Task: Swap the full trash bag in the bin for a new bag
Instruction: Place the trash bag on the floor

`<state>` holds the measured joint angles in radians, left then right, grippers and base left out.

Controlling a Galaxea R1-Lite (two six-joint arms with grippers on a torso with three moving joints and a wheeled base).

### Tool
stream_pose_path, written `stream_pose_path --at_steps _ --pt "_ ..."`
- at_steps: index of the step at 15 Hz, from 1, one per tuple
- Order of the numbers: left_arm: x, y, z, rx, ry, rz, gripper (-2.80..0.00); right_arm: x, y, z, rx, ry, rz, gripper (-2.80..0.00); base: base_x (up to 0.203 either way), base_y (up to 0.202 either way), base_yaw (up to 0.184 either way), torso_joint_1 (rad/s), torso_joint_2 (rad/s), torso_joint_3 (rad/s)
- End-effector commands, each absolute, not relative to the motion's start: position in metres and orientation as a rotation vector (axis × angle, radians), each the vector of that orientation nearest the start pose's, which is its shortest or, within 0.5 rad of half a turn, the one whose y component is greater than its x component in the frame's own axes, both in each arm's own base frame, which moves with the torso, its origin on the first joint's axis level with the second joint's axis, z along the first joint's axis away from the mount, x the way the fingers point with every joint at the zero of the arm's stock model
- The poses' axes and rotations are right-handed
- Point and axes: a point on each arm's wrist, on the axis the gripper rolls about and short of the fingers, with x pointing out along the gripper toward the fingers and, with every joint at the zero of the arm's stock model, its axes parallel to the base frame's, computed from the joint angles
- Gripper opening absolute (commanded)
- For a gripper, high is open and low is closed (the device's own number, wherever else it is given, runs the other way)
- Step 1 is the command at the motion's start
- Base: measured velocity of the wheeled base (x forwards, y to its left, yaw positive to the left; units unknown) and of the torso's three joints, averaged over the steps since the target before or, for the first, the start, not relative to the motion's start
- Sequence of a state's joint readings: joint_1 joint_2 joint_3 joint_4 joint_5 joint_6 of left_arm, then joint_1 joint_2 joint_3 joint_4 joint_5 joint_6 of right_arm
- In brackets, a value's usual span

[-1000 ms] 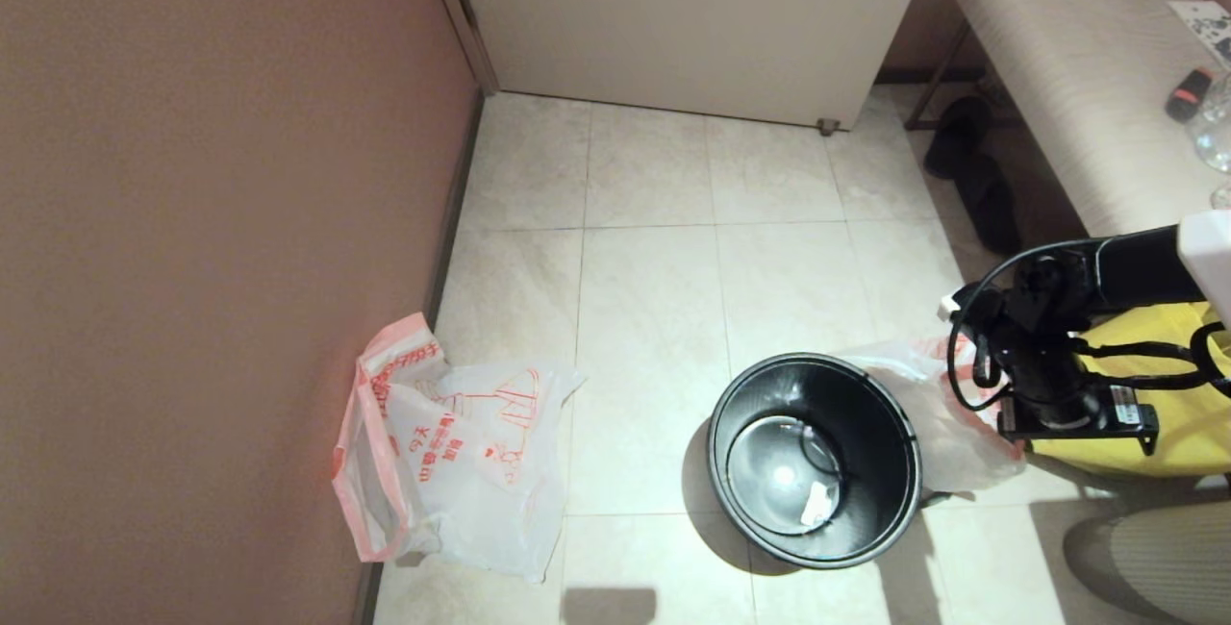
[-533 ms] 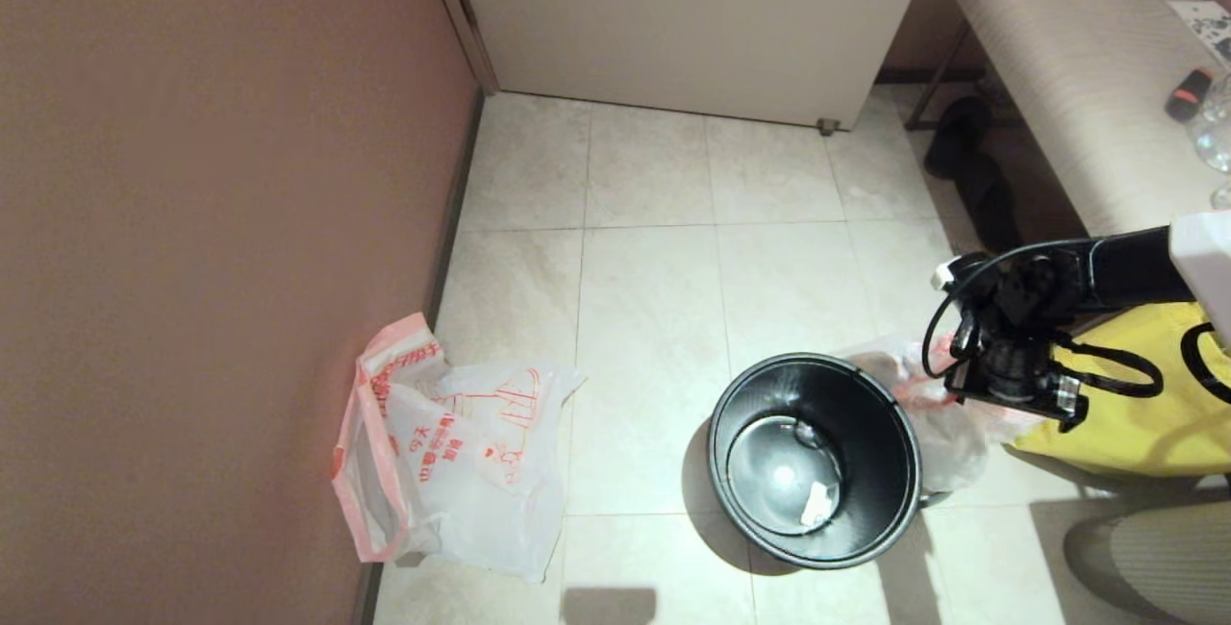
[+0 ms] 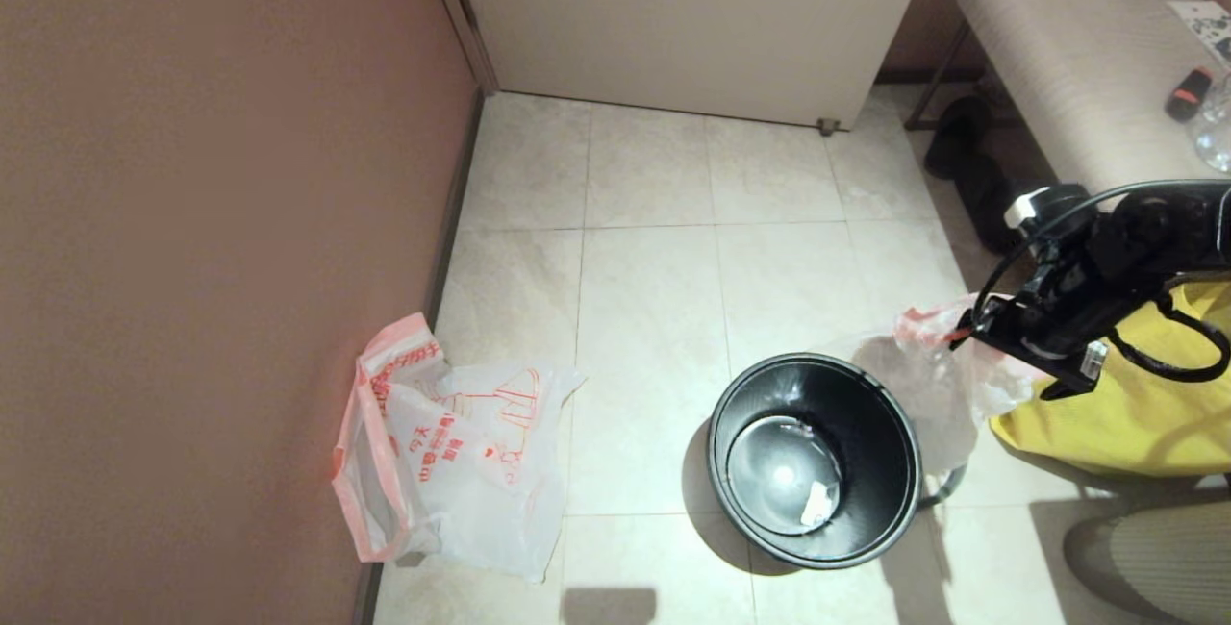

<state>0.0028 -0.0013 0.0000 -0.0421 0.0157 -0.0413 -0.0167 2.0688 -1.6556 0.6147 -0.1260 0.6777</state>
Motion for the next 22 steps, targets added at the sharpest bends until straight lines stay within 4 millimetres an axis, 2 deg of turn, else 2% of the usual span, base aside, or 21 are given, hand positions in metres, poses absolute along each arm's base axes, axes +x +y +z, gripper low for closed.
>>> stream_pose_path --at_steps 1,4,7,9,12,15,17,18,21,22 --pt "-0.023 0.000 0.080 -0.042 -0.043 0.019 -2.80 0.373 -0.012 0.197 0.588 0.892 -0.445 0.00 0.000 0.000 0.000 0.000 0.00 0.000" --pt "-0.023 0.000 0.080 -0.043 -0.043 0.019 -2.80 0.354 -0.021 0.228 0.684 0.816 -0.309 0.00 0.000 0.000 0.000 0.000 0.00 0.000" --pt "-0.023 0.000 0.080 -0.042 -0.043 0.018 -2.80 0.344 -0.035 0.245 0.773 0.663 -0.173 0.00 0.000 0.000 0.000 0.000 0.00 0.000" --pt "-0.023 0.000 0.080 -0.043 -0.043 0.017 -2.80 0.345 -0.037 0.247 0.793 0.579 -0.152 0.00 0.000 0.000 0.000 0.000 0.00 0.000" --pt "-0.023 0.000 0.080 -0.042 -0.043 0.018 -2.80 0.359 -0.033 0.231 0.662 0.544 -0.313 0.00 0.000 0.000 0.000 0.000 0.00 0.000" --pt "-0.023 0.000 0.080 -0.043 -0.043 0.018 -2.80 0.351 -0.027 0.257 0.800 0.447 -0.163 0.00 0.000 0.000 0.000 0.000 0.00 0.000" --pt "-0.023 0.000 0.080 -0.042 -0.043 0.018 -2.80 0.352 -0.019 0.270 0.807 0.416 -0.115 0.00 0.000 0.000 0.000 0.000 0.00 0.000" --pt "-0.023 0.000 0.080 -0.043 -0.043 0.019 -2.80 0.351 -0.020 0.279 0.813 0.387 -0.103 0.00 0.000 0.000 0.000 0.000 0.00 0.000" --pt "-0.023 0.000 0.080 -0.042 -0.043 0.019 -2.80 0.331 -0.028 0.306 0.863 0.351 0.033 0.00 0.000 0.000 0.000 0.000 0.00 0.000" --pt "-0.023 0.000 0.080 -0.042 -0.043 0.019 -2.80 0.327 -0.031 0.306 0.871 0.372 0.082 0.00 0.000 0.000 0.000 0.000 0.00 0.000"
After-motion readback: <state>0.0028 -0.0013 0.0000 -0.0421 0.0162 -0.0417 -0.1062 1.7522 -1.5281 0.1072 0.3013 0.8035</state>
